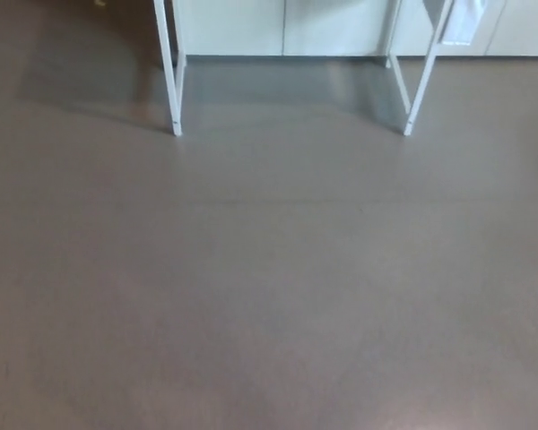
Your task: The robot walk towards a table in front and uses its left hand to pickup a tennis ball on the left side and put it in a container on the right hand side
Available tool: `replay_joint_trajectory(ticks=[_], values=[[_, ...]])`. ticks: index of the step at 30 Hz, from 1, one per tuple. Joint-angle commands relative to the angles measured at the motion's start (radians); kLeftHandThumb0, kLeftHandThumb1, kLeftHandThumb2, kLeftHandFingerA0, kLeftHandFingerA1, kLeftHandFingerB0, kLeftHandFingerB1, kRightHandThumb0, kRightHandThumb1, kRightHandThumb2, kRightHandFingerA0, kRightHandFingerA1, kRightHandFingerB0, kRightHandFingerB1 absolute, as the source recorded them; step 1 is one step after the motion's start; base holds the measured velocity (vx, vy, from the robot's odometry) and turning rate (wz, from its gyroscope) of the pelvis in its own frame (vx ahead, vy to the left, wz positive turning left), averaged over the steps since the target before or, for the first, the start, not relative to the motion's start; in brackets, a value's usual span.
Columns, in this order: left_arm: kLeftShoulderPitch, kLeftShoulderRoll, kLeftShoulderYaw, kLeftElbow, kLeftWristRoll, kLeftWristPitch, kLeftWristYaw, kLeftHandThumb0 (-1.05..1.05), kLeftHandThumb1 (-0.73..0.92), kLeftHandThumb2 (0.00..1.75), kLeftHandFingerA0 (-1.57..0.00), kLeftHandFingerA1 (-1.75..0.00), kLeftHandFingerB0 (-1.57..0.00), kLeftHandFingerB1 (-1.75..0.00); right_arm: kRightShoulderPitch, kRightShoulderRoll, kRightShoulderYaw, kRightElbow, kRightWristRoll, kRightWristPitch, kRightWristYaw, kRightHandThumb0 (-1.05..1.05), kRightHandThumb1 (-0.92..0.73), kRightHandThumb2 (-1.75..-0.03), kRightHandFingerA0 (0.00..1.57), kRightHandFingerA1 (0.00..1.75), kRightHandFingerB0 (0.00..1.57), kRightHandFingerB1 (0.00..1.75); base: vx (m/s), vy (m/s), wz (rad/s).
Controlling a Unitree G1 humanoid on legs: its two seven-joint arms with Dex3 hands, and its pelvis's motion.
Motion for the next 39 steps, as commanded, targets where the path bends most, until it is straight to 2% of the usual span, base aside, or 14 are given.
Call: replay_joint_trajectory(ticks=[1,10,16,17,18,19,25,33,39], values=[[-0.013,0.007,-0.010,0.007,0.015,-0.029,0.013,0.02,0.52,0.94,-0.24,-0.53,-0.13,-0.47,0.000,-0.023,0.005,-0.027,-0.021,-0.016,-0.029,-0.26,-0.55,-0.56,0.46,0.46,0.32,0.36,0.18,-0.162,0.14],[-0.012,0.010,-0.010,-0.006,0.001,-0.014,0.009,0.02,0.52,0.94,-0.23,-0.53,-0.14,-0.48,-0.013,-0.030,0.014,-0.006,-0.021,-0.012,-0.026,-0.25,-0.55,-0.56,0.48,0.46,0.32,0.36,0.30,-0.190,0.15],[-0.009,0.005,-0.007,0.007,0.005,-0.036,0.017,0.04,0.53,0.95,-0.24,-0.53,-0.15,-0.48,-0.011,-0.036,0.024,-0.008,-0.032,-0.008,-0.028,-0.25,-0.55,-0.56,0.47,0.46,0.32,0.36,0.25,0.011,-0.10],[-0.008,0.006,-0.008,0.013,0.007,-0.044,0.016,0.04,0.52,0.95,-0.25,-0.54,-0.15,-0.48,-0.003,-0.036,0.026,-0.023,-0.034,-0.007,-0.026,-0.20,-0.37,-0.85,0.39,0.61,0.20,0.51,0.32,0.152,-0.20],[-0.008,0.006,-0.009,0.015,0.010,-0.050,0.018,0.04,0.52,0.95,-0.25,-0.54,-0.15,-0.48,0.005,-0.036,0.028,-0.038,-0.035,-0.006,-0.025,-0.20,-0.37,-0.85,0.39,0.61,0.20,0.51,0.38,0.213,-0.20],[-0.010,0.009,-0.008,0.018,0.008,-0.050,0.013,0.02,0.51,0.94,-0.25,-0.53,-0.15,-0.48,0.004,-0.045,0.041,-0.043,-0.053,-0.003,-0.027,-0.29,-0.57,-0.57,0.47,0.47,0.32,0.36,0.39,0.233,-0.27],[-0.007,0.008,-0.010,0.002,0.008,-0.044,0.020,0.03,0.52,0.94,-0.25,-0.54,-0.15,-0.48,0.001,-0.049,0.054,-0.043,-0.052,0.014,-0.033,-0.27,-0.55,-0.56,0.45,0.44,0.32,0.36,0.42,0.216,-0.30],[0.011,0.014,-0.016,-0.008,0.012,-0.048,0.016,0.02,0.53,0.94,-0.24,-0.53,-0.14,-0.48,-0.005,-0.049,0.054,-0.005,-0.055,-0.008,-0.036,-0.28,-0.56,-0.56,0.47,0.46,0.32,0.36,0.34,-0.002,0.13],[0.010,0.021,-0.022,0.013,0.021,-0.081,0.011,0.01,0.51,0.94,-0.25,-0.53,-0.14,-0.48,0.016,-0.052,0.065,-0.053,-0.071,0.004,-0.050,-0.28,-0.56,-0.56,0.46,0.46,0.32,0.36,0.48,-0.078,0.33]])
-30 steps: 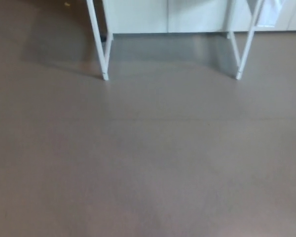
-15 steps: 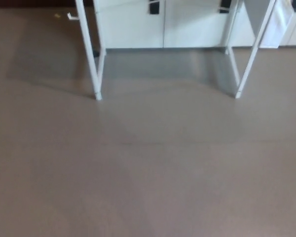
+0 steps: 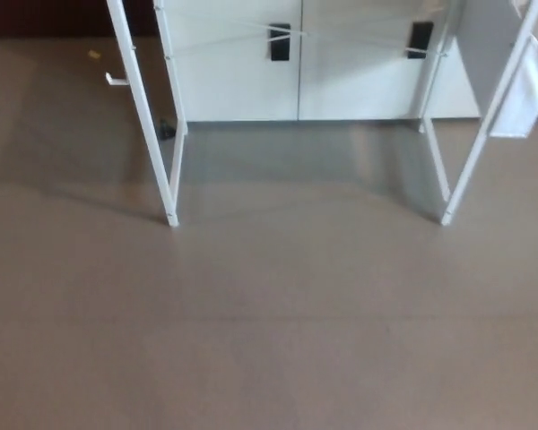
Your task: The robot walk towards a table in front and uses its left hand to pickup a tennis ball on the left side and put it in a container on the right hand side
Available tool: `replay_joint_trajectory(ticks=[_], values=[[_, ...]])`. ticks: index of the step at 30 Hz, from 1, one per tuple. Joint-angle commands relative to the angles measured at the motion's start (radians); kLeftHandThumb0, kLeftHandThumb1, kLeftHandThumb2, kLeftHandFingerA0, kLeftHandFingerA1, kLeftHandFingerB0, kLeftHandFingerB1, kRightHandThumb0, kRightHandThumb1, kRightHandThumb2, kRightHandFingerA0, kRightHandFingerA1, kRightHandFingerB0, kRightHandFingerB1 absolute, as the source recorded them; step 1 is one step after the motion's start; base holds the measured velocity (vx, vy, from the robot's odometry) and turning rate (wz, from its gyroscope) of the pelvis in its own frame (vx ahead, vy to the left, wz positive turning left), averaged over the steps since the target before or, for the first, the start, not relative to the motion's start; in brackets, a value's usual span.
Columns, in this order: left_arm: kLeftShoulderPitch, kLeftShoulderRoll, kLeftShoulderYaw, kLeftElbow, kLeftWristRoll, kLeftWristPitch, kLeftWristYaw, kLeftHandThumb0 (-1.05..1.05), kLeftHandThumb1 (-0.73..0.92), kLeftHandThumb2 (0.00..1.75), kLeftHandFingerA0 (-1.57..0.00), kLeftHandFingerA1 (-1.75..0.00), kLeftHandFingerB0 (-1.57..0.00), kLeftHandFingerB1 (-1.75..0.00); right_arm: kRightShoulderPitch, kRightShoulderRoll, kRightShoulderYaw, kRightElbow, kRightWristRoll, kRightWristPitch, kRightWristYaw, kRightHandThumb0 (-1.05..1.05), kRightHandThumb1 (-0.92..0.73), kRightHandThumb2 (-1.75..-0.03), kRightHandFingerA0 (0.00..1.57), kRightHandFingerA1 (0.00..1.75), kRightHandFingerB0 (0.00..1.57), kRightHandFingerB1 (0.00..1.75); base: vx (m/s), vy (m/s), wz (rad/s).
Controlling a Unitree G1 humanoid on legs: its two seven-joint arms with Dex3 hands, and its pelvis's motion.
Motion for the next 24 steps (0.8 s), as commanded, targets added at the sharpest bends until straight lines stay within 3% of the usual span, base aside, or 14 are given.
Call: replay_joint_trajectory(ticks=[1,8,13,24], values=[[0.016,0.015,0.000,0.004,0.016,-0.039,0.004,0.01,0.51,0.94,-0.25,-0.53,-0.14,-0.48,0.009,-0.009,0.008,0.002,-0.016,0.001,-0.016,-0.28,-0.56,-0.56,0.46,0.46,0.32,0.36,0.27,-0.094,0.04],[0.014,0.017,-0.003,0.012,0.020,-0.041,0.009,0.01,0.52,0.93,-0.25,-0.53,-0.14,-0.48,-0.009,-0.015,0.015,0.046,-0.026,-0.027,-0.023,-0.30,-0.57,-0.57,0.46,0.47,0.31,0.36,0.31,0.030,-0.15],[0.008,0.023,-0.004,0.021,0.018,-0.038,0.003,0.00,0.51,0.93,-0.25,-0.53,-0.14,-0.48,0.003,-0.014,0.016,0.022,-0.018,-0.014,-0.016,-0.31,-0.57,-0.57,0.46,0.47,0.31,0.36,0.44,0.262,-0.24],[0.021,0.018,-0.009,0.007,0.017,-0.042,0.016,0.01,0.52,0.94,-0.26,-0.54,-0.14,-0.48,-0.009,-0.015,0.023,0.054,-0.024,-0.021,-0.026,-0.32,-0.56,-0.57,0.49,0.47,0.34,0.36,0.31,0.056,0.11]])
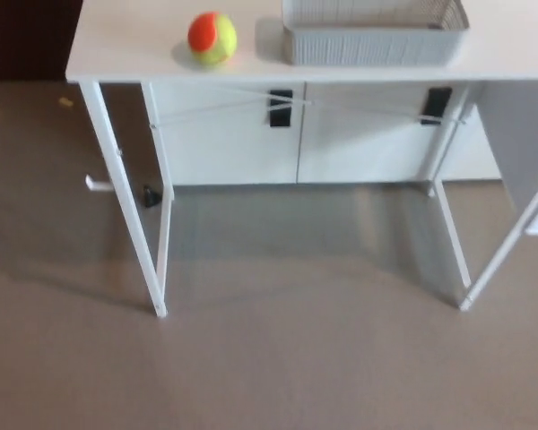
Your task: The robot walk towards a table in front and uses its left hand to pickup a tennis ball on the left side and put it in a container on the right hand side
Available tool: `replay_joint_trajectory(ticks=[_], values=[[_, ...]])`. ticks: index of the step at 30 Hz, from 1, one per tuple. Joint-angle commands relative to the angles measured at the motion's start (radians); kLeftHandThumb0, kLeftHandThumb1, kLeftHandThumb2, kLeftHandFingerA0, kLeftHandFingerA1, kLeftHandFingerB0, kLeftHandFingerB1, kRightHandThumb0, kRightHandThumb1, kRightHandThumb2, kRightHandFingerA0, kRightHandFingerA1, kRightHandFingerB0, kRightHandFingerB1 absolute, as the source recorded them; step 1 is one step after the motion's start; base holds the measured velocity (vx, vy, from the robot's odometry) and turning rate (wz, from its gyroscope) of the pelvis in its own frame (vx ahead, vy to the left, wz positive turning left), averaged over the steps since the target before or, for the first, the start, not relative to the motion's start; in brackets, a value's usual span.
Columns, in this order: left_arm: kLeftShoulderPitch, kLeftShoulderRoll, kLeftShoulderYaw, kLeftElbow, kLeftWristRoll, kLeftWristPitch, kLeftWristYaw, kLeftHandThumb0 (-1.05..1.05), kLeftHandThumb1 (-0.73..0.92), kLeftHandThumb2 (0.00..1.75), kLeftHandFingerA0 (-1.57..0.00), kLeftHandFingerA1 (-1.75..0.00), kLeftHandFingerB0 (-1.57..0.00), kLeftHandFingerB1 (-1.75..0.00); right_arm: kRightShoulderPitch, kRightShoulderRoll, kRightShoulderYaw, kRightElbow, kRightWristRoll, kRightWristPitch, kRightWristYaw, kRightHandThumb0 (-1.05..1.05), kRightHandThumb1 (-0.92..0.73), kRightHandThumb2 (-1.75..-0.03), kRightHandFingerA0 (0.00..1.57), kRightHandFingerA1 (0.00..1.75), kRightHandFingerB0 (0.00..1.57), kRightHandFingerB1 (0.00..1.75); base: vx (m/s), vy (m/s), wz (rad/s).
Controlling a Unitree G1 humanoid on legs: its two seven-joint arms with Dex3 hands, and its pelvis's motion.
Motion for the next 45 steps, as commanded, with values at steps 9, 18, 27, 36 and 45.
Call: replay_joint_trajectory(ticks=[9,18,27,36,45], values=[[-0.013,0.008,-0.007,0.004,0.007,-0.010,0.008,0.01,0.51,0.93,-0.25,-0.53,-0.13,-0.47,-0.016,-0.013,0.000,0.025,-0.002,-0.022,-0.012,-0.29,-0.56,-0.57,0.47,0.48,0.33,0.37,0.31,-0.114,0.13],[-0.013,0.007,-0.009,0.012,0.011,-0.006,0.019,0.01,0.52,0.93,-0.26,-0.54,-0.14,-0.48,0.012,-0.015,0.008,-0.039,-0.010,0.013,-0.012,-0.32,-0.59,-0.58,0.46,0.47,0.32,0.36,0.15,0.087,-0.07],[0.002,0.010,-0.014,0.010,0.010,-0.032,0.010,0.00,0.52,0.94,-0.24,-0.53,-0.13,-0.47,0.029,-0.017,0.011,-0.066,-0.012,0.020,-0.011,-0.33,-0.59,-0.58,0.47,0.49,0.33,0.37,0.19,0.083,0.01],[-0.003,0.018,-0.020,0.016,0.023,-0.035,0.022,-0.01,0.52,0.93,-0.26,-0.53,-0.14,-0.48,0.027,-0.014,0.007,-0.060,-0.008,0.019,-0.008,-0.31,-0.58,-0.58,0.46,0.47,0.33,0.36,0.27,-0.122,0.07],[-0.007,0.022,-0.019,0.017,0.019,-0.042,0.016,0.00,0.51,0.93,-0.26,-0.53,-0.14,-0.48,0.010,-0.013,0.008,-0.031,-0.013,0.006,-0.018,-0.33,-0.58,-0.58,0.47,0.48,0.32,0.36,0.17,0.013,-0.12]])
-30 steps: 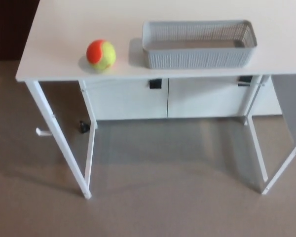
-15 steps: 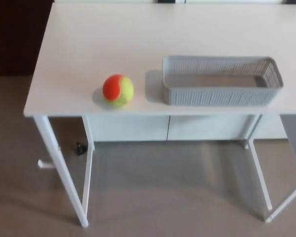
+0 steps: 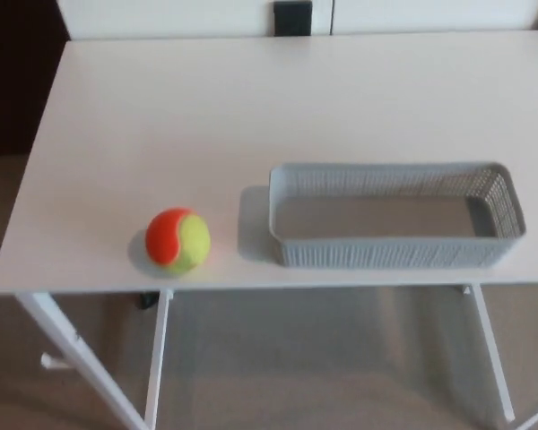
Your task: The robot walk towards a table in front and uses its left hand to pickup a tennis ball on the left side and put it in a container on the right hand side
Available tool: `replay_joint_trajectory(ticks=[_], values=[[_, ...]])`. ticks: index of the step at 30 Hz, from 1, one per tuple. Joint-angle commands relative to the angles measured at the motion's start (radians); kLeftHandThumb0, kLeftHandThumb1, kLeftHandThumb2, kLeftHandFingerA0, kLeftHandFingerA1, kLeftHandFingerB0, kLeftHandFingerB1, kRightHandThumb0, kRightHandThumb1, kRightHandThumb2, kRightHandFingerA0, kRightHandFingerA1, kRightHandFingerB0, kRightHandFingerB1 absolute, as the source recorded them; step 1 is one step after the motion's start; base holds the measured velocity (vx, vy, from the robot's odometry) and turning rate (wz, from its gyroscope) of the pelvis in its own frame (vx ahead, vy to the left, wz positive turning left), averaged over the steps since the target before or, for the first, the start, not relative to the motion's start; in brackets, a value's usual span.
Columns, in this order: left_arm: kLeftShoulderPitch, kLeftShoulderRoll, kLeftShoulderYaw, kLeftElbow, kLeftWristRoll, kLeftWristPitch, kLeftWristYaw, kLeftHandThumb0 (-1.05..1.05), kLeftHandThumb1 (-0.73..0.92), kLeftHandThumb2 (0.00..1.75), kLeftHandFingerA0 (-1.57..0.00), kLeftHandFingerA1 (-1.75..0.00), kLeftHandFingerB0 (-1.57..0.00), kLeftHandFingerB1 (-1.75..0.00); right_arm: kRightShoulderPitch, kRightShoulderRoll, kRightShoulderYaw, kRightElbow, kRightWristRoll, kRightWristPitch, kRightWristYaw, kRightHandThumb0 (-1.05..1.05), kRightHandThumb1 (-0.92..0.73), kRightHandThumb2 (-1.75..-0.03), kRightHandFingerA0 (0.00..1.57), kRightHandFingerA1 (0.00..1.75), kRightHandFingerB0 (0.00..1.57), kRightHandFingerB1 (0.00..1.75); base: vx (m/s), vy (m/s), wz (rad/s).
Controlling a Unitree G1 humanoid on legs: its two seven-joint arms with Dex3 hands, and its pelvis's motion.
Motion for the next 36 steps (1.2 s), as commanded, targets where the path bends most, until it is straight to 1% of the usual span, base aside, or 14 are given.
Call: replay_joint_trajectory(ticks=[1,7,14,17,18,22,25,28,30,36], values=[[-0.011,0.023,0.006,0.019,0.013,-0.024,-0.002,-0.01,0.51,0.93,-0.26,-0.54,-0.15,-0.48,0.006,-0.005,0.000,-0.005,-0.003,-0.005,-0.007,-0.32,-0.59,-0.58,0.47,0.48,0.32,0.36,0.21,0.163,-0.07],[-0.014,0.023,0.003,0.006,0.015,-0.007,0.013,0.00,0.51,0.93,-0.27,-0.54,-0.15,-0.48,-0.004,-0.004,-0.001,0.002,-0.001,-0.006,-0.002,-0.32,-0.58,-0.58,0.47,0.48,0.34,0.36,0.16,0.145,-0.04],[-0.014,0.023,0.004,0.012,0.011,-0.017,0.007,0.01,0.52,0.93,-0.26,-0.54,-0.15,-0.48,-0.011,0.002,-0.005,0.022,0.007,-0.010,0.000,-0.30,-0.58,-0.57,0.47,0.48,0.33,0.36,0.00,-0.017,0.02],[-0.005,0.023,0.001,-0.007,0.014,-0.004,0.013,0.00,0.52,0.93,-0.27,-0.54,-0.14,-0.47,-0.001,-0.004,0.005,-0.005,-0.013,0.012,-0.011,-0.32,-0.58,-0.57,0.47,0.46,0.33,0.35,0.01,-0.173,0.14],[-0.004,0.023,0.001,-0.010,0.015,-0.002,0.014,0.00,0.52,0.93,-0.27,-0.54,-0.14,-0.47,0.000,-0.003,0.004,-0.008,-0.012,0.013,-0.011,-0.31,-0.59,-0.58,0.47,0.47,0.33,0.36,0.05,-0.156,-0.39],[-0.008,0.022,0.003,-0.002,0.014,-0.004,0.018,0.01,0.52,0.93,-0.28,-0.54,-0.15,-0.48,0.012,-0.006,0.007,-0.037,-0.013,0.029,-0.008,-0.31,-0.59,-0.57,0.47,0.45,0.33,0.36,0.08,0.050,0.10],[-0.009,0.027,0.004,0.004,0.008,-0.010,0.003,0.00,0.53,0.94,-0.27,-0.54,-0.14,-0.48,0.000,-0.002,0.004,-0.002,-0.010,0.007,-0.011,-0.32,-0.59,-0.58,0.47,0.47,0.33,0.36,0.00,-0.029,0.01],[-0.004,0.025,0.003,-0.007,0.008,-0.005,0.004,0.00,0.53,0.94,-0.27,-0.54,-0.14,-0.47,0.001,-0.003,0.005,-0.005,-0.013,0.006,-0.014,-0.32,-0.59,-0.58,0.47,0.47,0.33,0.36,-0.01,0.009,-0.03],[-0.010,0.023,0.006,-0.006,0.004,0.004,0.009,0.01,0.53,0.94,-0.27,-0.54,-0.14,-0.47,-0.006,-0.002,0.003,0.003,-0.009,0.000,-0.010,-0.32,-0.59,-0.58,0.46,0.48,0.33,0.36,0.00,0.079,-0.10],[-0.023,0.027,0.006,0.021,0.007,-0.026,-0.001,0.01,0.53,0.95,-0.26,-0.54,-0.14,-0.48,-0.007,-0.002,0.003,-0.002,-0.008,0.008,-0.006,-0.32,-0.59,-0.58,0.46,0.47,0.33,0.36,0.09,0.195,0.10]])
